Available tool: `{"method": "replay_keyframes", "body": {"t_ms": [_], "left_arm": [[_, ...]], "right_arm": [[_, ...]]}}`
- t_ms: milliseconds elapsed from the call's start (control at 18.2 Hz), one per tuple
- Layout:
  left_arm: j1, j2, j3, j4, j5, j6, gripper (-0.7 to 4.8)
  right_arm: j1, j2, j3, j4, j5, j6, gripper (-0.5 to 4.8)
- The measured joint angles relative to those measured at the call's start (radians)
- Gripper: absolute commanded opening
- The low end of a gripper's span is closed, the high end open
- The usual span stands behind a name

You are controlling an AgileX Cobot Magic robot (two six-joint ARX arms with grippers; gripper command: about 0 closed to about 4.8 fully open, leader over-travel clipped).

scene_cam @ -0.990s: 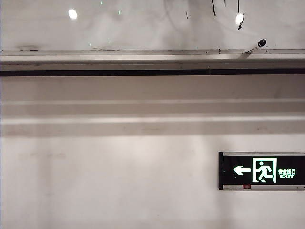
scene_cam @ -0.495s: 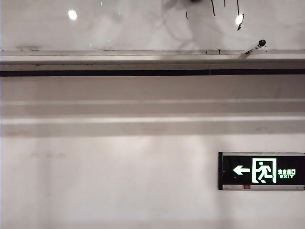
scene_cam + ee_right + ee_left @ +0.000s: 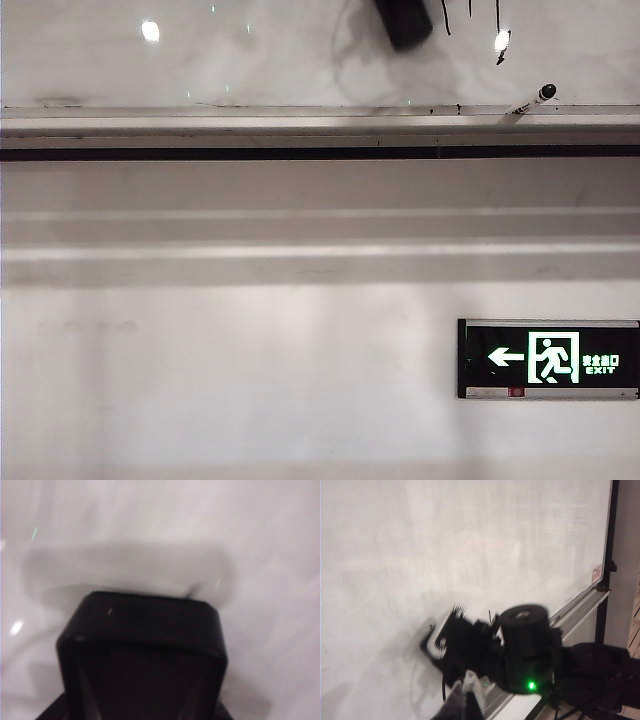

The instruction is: Wipe the whiteboard clean using the black magnetic whiteboard eraser attached to the whiteboard.

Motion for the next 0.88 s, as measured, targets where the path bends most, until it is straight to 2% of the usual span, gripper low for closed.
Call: {"method": "replay_keyframes", "body": {"t_ms": [385, 550, 880], "left_arm": [[0.000, 0.000, 0.000, 0.000, 0.000, 0.000, -0.06], [0.000, 0.000, 0.000, 0.000, 0.000, 0.000, -0.06], [0.000, 0.000, 0.000, 0.000, 0.000, 0.000, -0.06]], "right_arm": [[0.002, 0.028, -0.012, -0.142, 0.032, 0.008, 1.46], [0.011, 0.034, -0.017, -0.111, 0.117, 0.008, 1.44], [0.010, 0.032, -0.040, -0.005, 0.103, 0.013, 1.44]]}}
